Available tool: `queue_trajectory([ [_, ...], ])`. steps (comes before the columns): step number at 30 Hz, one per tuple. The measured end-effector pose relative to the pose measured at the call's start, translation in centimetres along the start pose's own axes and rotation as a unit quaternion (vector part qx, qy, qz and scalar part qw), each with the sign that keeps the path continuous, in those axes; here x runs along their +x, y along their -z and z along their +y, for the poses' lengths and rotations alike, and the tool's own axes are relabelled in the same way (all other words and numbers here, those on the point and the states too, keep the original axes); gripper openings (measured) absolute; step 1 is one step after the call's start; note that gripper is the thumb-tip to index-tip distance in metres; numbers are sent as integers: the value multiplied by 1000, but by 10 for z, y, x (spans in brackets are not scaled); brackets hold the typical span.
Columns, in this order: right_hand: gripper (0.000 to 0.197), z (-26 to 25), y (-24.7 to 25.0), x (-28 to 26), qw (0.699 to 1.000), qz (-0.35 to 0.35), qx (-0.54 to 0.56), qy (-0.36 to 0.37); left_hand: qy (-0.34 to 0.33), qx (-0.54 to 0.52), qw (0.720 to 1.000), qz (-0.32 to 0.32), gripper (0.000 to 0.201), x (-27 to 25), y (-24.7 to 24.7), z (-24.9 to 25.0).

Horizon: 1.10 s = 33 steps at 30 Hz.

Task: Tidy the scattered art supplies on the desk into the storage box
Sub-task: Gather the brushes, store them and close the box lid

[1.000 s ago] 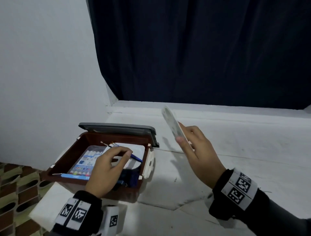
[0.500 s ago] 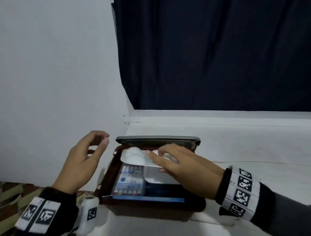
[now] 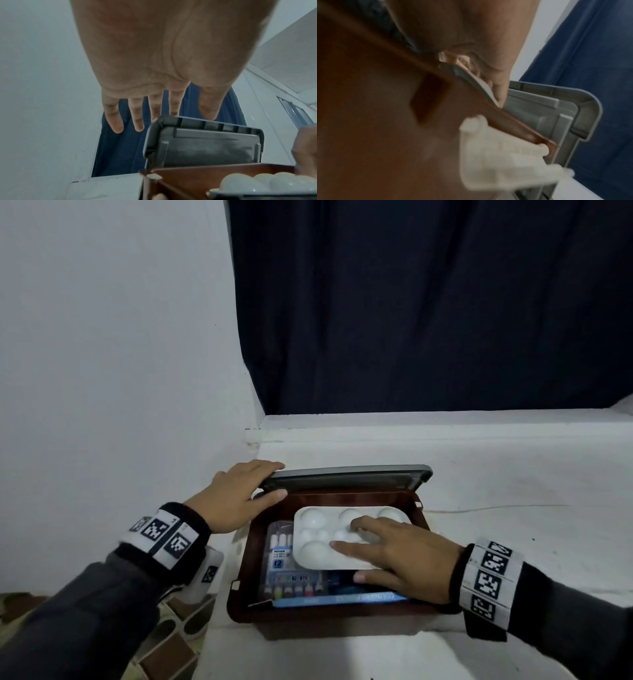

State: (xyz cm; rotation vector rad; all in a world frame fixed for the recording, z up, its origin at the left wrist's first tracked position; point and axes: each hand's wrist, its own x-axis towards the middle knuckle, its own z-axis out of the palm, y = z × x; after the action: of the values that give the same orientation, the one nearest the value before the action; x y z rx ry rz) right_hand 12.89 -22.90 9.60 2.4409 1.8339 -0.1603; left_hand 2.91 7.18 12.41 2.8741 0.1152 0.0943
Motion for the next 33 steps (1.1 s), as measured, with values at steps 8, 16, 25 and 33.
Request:
queue_trajectory([
  [8,69,-3,9,1,982,-30,176,-65,-41,-112,992,44,26,14,-4,-3],
  [16,60,-11,53,-14,984,135,74,-85,-78,-103,990,52,22,-5,-3,2],
  [25,51,1,42,-28,966,207,16,-151,-104,-164,975,111,45,-79,-28,20],
  [33,65,6,-14,-40,958,84,127,-243,-128,-177,967,131,34,-115,-62,23],
])
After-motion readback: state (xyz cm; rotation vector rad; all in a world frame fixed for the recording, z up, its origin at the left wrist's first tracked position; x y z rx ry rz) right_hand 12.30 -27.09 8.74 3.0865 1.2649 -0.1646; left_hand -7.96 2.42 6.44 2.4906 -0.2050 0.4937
